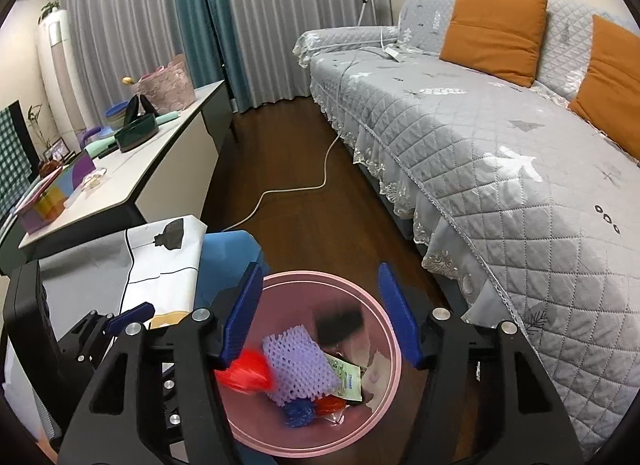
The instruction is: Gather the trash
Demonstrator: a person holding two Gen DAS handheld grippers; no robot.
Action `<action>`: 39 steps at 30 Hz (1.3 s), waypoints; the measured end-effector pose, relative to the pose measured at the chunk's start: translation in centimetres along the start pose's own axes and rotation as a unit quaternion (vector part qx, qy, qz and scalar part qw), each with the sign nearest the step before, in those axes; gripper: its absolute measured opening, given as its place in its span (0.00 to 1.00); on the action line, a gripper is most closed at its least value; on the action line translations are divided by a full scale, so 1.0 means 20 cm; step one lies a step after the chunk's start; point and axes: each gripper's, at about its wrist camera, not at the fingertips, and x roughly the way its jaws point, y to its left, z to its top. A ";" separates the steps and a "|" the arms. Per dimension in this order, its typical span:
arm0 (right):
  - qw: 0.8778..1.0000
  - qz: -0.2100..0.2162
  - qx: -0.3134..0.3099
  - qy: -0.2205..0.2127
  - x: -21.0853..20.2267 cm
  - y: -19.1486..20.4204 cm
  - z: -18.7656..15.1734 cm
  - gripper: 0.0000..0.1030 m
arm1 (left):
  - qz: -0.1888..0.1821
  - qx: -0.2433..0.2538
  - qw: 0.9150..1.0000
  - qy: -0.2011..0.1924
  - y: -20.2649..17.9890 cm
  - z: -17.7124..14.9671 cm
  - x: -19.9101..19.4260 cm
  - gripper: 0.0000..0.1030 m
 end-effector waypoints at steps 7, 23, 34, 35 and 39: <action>1.000 -0.003 0.010 -0.008 -0.02 -0.02 0.00 0.76 | 0.005 -0.010 1.000 -0.007 0.03 -0.01 -0.07 0.84; 0.999 -0.009 -0.001 -0.045 -0.27 0.16 -0.11 0.95 | 0.049 -0.047 0.996 -0.053 0.21 -0.16 -0.67 0.91; 0.996 -0.013 -0.029 -0.084 -0.64 0.47 -0.43 0.95 | 0.105 -0.080 0.990 -0.046 0.38 -0.46 -1.10 0.92; 0.996 -0.013 -0.032 -0.085 -0.67 0.50 -0.47 0.95 | 0.114 -0.084 0.989 -0.047 0.39 -0.49 -1.13 0.92; 0.996 -0.012 -0.041 -0.077 -0.76 0.61 -0.63 0.95 | 0.177 -0.080 0.979 -0.063 0.39 -0.63 -1.28 0.92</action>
